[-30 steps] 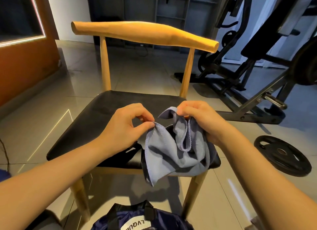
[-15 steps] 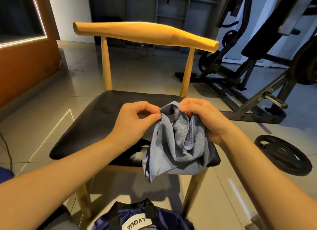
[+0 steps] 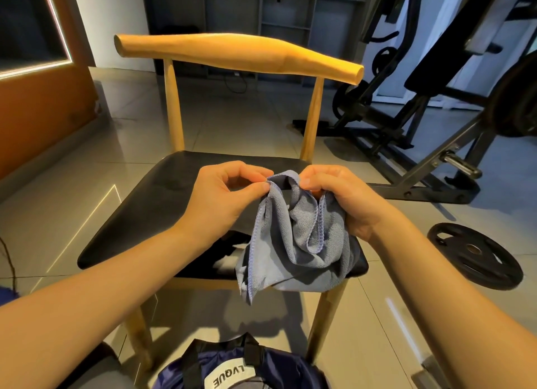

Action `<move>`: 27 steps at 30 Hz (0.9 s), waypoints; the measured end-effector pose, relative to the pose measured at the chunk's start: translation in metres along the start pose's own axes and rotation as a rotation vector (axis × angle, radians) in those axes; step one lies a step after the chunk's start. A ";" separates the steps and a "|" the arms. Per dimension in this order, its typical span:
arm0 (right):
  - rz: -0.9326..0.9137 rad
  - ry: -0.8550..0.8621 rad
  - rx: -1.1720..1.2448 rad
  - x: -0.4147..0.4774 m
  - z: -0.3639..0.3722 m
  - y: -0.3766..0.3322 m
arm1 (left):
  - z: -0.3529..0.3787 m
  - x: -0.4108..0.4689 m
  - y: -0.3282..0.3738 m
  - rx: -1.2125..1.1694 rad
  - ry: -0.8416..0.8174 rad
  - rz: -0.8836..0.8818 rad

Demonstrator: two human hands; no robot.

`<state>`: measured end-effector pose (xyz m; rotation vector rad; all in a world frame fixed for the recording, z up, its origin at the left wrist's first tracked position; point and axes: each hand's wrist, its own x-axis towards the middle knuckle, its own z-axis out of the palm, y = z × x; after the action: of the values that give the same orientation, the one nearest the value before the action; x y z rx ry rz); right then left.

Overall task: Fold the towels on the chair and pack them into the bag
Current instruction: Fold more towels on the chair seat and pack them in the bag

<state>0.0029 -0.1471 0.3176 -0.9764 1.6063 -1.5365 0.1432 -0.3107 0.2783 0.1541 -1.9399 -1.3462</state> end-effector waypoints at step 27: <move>-0.045 0.484 0.140 0.001 -0.043 -0.004 | -0.046 0.022 -0.008 0.150 0.236 -0.044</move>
<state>-0.0353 -0.1274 0.3243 -0.5931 1.7711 -1.9962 0.1542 -0.3594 0.2897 0.4119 -1.8441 -1.1533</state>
